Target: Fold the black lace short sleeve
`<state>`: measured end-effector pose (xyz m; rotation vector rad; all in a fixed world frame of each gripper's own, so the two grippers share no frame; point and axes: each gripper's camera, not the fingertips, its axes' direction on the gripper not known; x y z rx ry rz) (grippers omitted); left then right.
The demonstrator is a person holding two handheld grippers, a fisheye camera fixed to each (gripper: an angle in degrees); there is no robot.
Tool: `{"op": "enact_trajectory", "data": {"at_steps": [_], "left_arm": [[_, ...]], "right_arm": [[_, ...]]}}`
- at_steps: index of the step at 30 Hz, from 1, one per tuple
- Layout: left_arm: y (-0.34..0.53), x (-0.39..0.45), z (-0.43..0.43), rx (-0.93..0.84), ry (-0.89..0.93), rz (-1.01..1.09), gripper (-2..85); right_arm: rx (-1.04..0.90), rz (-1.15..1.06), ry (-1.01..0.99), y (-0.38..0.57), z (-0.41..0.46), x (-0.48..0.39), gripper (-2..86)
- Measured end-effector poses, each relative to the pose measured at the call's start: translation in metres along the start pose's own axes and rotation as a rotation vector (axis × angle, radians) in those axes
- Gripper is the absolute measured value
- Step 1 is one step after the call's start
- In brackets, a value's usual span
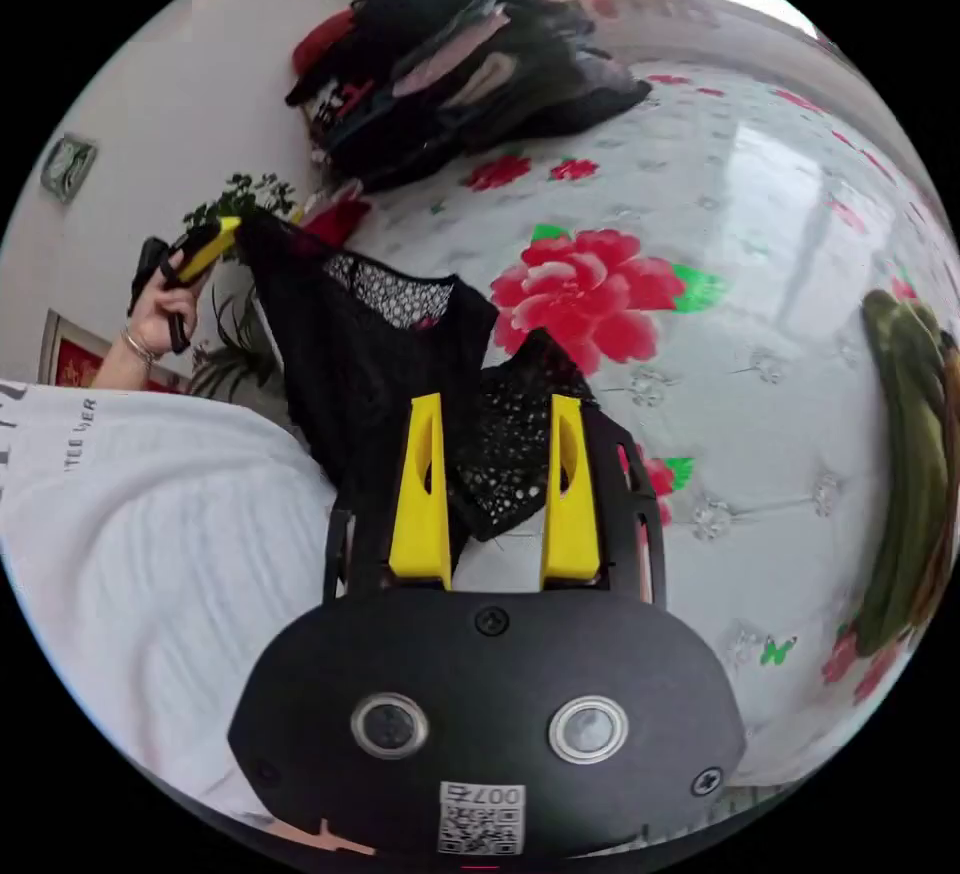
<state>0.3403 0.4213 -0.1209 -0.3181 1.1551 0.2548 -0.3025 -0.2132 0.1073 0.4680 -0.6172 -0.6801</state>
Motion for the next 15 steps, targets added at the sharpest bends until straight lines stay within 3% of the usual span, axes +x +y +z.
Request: {"op": "enact_trajectory", "data": {"at_steps": [3,5,9,15], "left_arm": [[0.003,0.000,0.006,-0.013,-0.032,0.016,-1.0],[0.006,-0.003,0.009,-0.026,-0.066,0.027,-1.0],[0.016,-0.023,0.019,-0.049,-0.098,-0.001,-1.0],[-0.033,-0.025,0.038,-0.025,-0.127,0.056,-0.9]], "right_arm": [[-0.246,-0.116,0.026,-0.014,0.057,-0.025,10.9],[-0.163,-0.198,0.157,-0.008,0.057,-0.045,7.3],[-0.260,-0.210,0.129,-0.007,0.061,-0.056,2.0],[0.034,-0.097,0.155,-0.065,-0.062,-0.030,0.2]]}}
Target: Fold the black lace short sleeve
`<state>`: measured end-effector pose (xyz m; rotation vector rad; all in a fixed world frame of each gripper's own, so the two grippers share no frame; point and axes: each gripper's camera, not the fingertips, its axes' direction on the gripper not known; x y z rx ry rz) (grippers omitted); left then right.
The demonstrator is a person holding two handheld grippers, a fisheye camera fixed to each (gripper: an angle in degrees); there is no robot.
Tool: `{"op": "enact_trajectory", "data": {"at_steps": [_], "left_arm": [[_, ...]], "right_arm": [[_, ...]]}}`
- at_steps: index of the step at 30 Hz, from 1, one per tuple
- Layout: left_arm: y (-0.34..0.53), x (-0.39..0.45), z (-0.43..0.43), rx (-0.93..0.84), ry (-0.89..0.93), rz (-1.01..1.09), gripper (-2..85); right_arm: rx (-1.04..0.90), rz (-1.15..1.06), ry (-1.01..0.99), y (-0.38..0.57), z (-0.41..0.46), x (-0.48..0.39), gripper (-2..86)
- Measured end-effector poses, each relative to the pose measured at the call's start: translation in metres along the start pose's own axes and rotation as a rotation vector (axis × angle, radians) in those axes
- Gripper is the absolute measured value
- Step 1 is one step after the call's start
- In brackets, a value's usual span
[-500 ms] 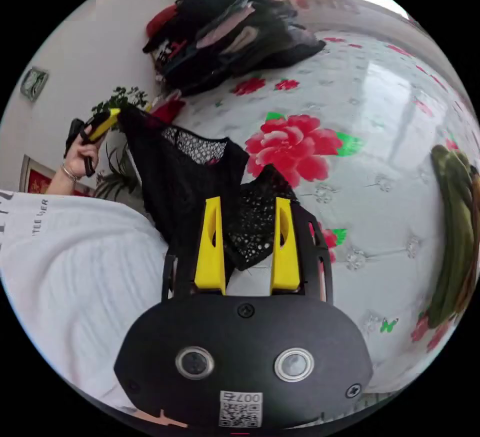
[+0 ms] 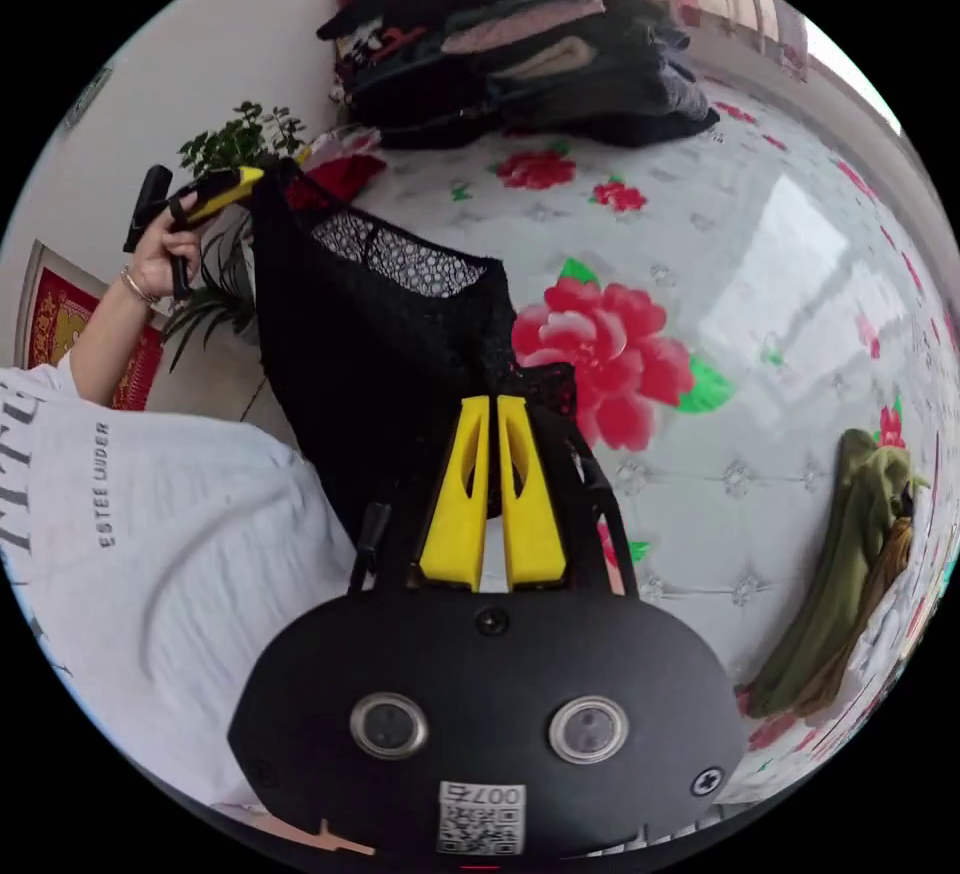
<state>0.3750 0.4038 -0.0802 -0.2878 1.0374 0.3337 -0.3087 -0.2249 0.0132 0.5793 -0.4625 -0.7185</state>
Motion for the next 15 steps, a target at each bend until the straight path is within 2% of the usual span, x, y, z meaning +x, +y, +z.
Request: {"op": "enact_trajectory", "data": {"at_steps": [4,7,11,15], "left_arm": [[-0.094,0.047,0.013,0.139,0.005,0.203,-0.2],[-0.153,0.075,0.037,0.193,0.016,0.266,2.8],[-0.156,0.078,0.073,0.175,-0.126,0.248,7.2],[-0.058,0.036,0.123,0.006,-0.181,0.253,9.1]], "right_arm": [[0.234,0.047,0.186,-0.065,-0.082,0.017,0.2],[0.380,0.145,0.329,-0.113,-0.124,0.034,0.8],[0.279,0.285,0.387,-0.120,-0.110,0.053,2.4],[0.075,0.241,0.254,-0.025,-0.028,0.041,5.1]]}}
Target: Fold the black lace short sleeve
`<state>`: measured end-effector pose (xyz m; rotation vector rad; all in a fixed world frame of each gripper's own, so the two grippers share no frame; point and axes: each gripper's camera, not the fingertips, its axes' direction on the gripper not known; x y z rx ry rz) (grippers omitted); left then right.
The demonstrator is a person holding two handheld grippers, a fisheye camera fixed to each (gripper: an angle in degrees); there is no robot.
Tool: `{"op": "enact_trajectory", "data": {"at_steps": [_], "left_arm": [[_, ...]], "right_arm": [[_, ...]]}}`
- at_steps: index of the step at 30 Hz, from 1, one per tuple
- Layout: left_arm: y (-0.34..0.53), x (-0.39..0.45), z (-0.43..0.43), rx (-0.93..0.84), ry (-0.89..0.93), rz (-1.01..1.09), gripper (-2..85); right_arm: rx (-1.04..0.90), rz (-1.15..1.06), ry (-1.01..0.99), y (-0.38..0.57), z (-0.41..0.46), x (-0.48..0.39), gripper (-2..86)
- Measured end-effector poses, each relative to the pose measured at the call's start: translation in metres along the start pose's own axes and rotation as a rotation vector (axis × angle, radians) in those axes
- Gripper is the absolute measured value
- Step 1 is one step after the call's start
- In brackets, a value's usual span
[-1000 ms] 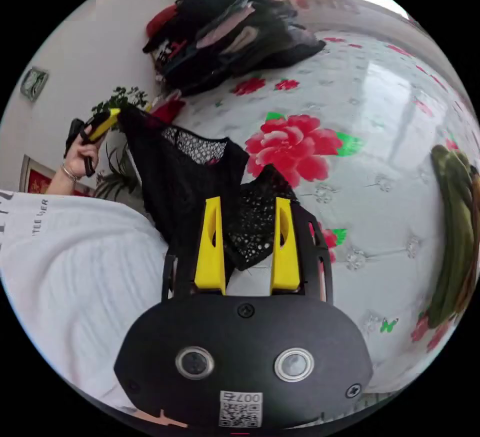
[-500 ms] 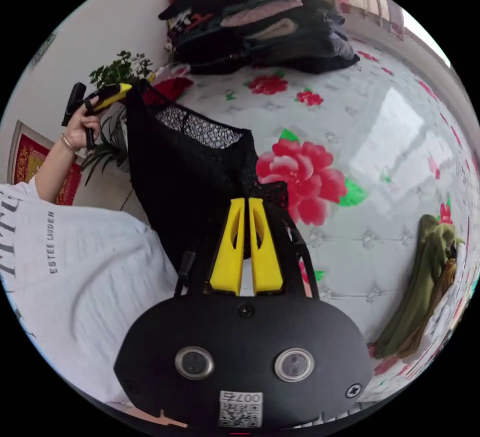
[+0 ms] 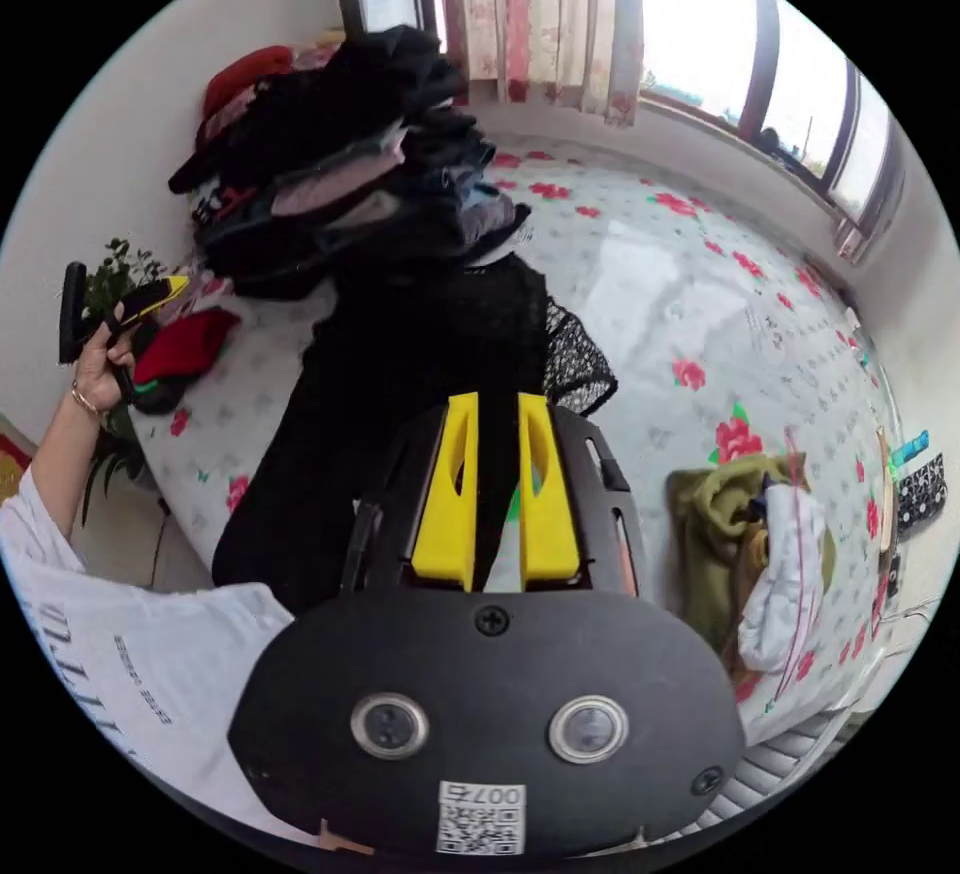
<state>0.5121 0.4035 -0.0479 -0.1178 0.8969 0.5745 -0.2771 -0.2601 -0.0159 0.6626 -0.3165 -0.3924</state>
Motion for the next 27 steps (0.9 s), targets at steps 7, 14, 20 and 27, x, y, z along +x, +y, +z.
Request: {"op": "enact_trajectory", "data": {"at_steps": [7,14,20,27], "left_arm": [[0.241,-0.001,0.062,-0.492,0.009,-0.164,10.8],[0.231,0.023,0.119,-0.656,-0.125,0.053,0.2],[0.105,0.014,0.150,-0.447,-0.121,0.115,-0.6],[0.061,0.008,0.114,-0.250,-0.139,0.039,5.4]], "right_arm": [[-0.379,0.165,-0.208,0.198,0.074,-0.018,7.5],[-0.390,0.034,-0.164,0.156,0.085,-0.031,0.9],[-0.071,0.148,0.077,0.048,0.029,0.008,0.4],[-0.043,0.198,0.019,0.063,0.005,0.019,4.2]]}}
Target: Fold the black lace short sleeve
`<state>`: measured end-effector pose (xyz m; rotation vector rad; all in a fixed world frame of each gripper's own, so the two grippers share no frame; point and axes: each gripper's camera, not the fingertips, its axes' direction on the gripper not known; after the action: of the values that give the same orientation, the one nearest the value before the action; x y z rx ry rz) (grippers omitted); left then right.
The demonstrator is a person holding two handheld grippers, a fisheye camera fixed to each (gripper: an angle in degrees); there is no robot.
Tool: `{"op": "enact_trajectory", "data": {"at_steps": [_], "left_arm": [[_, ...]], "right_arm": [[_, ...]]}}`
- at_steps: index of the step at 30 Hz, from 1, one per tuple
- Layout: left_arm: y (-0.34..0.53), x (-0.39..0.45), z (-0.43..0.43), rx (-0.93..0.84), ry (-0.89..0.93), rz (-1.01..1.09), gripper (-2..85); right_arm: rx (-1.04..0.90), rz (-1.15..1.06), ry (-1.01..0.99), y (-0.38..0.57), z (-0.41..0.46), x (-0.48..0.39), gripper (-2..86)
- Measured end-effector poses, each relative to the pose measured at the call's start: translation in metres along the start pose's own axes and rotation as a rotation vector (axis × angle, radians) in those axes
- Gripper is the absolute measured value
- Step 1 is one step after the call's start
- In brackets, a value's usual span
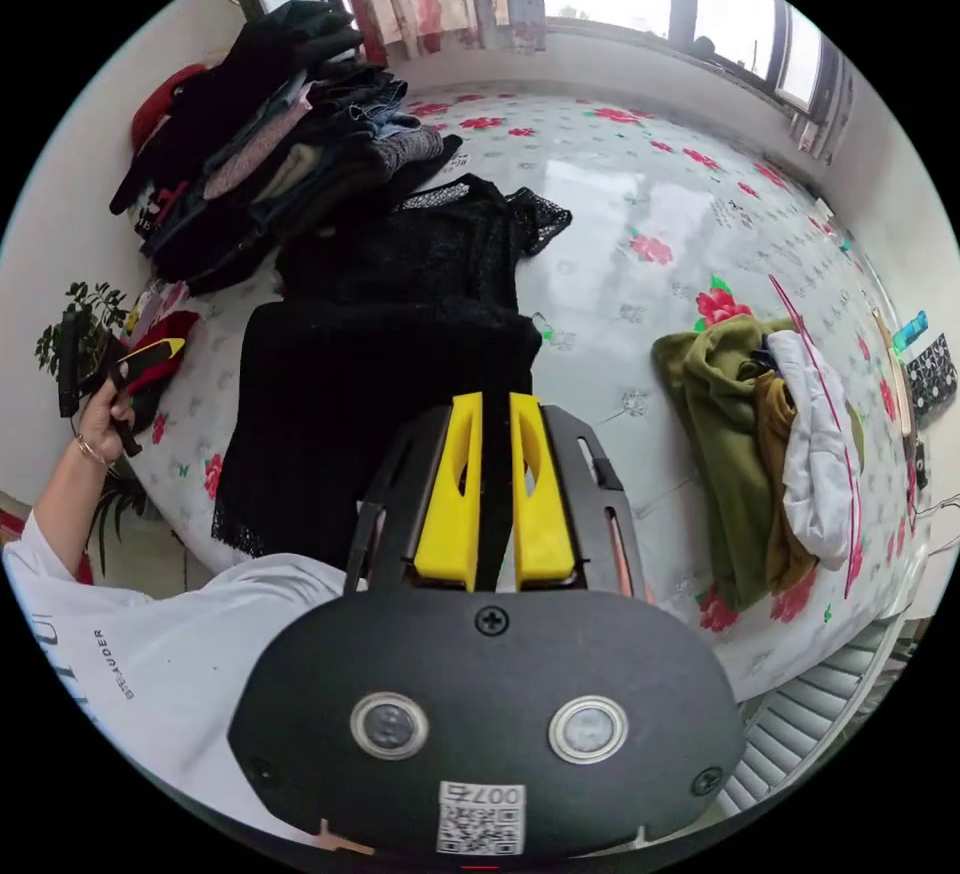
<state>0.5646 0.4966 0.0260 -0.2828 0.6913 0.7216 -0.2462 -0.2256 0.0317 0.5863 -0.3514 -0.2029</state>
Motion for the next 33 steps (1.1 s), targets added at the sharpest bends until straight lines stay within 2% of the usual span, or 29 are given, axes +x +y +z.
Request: {"op": "enact_trajectory", "data": {"at_steps": [7,13,15,16,19,21,25,29,33], "left_arm": [[0.134,-0.001,0.027,-0.251,0.031,0.007,10.1],[0.145,0.011,0.034,-0.331,-0.023,0.027,11.6],[0.139,0.014,0.048,-0.378,-0.066,0.063,10.3],[0.137,0.019,0.054,-0.400,-0.136,0.107,6.6],[0.130,0.027,0.049,-0.408,-0.162,0.227,0.4],[0.130,0.017,0.035,-0.408,-0.120,0.209,-0.4],[0.148,-0.030,-0.032,-0.282,0.065,0.066,-0.9],[0.172,-0.063,-0.079,-0.216,0.138,0.005,-1.0],[0.187,-0.092,-0.094,-0.245,0.182,-0.086,-1.0]], "right_arm": [[-0.202,0.069,-0.101,0.113,0.038,0.016,9.5],[-0.194,-0.019,-0.100,0.110,0.041,-0.003,11.4],[-0.263,-0.085,-0.073,0.102,0.057,-0.019,9.8],[-0.289,-0.095,-0.052,0.101,0.062,-0.022,9.1],[-0.290,-0.091,0.106,0.097,0.053,-0.026,3.4],[-0.211,-0.048,0.051,0.105,0.020,-0.004,1.5],[-0.125,0.104,-0.047,0.142,-0.029,0.050,0.5],[-0.115,0.203,-0.056,0.187,-0.052,0.083,1.8],[-0.097,0.138,-0.186,0.184,-0.051,0.070,9.1]]}}
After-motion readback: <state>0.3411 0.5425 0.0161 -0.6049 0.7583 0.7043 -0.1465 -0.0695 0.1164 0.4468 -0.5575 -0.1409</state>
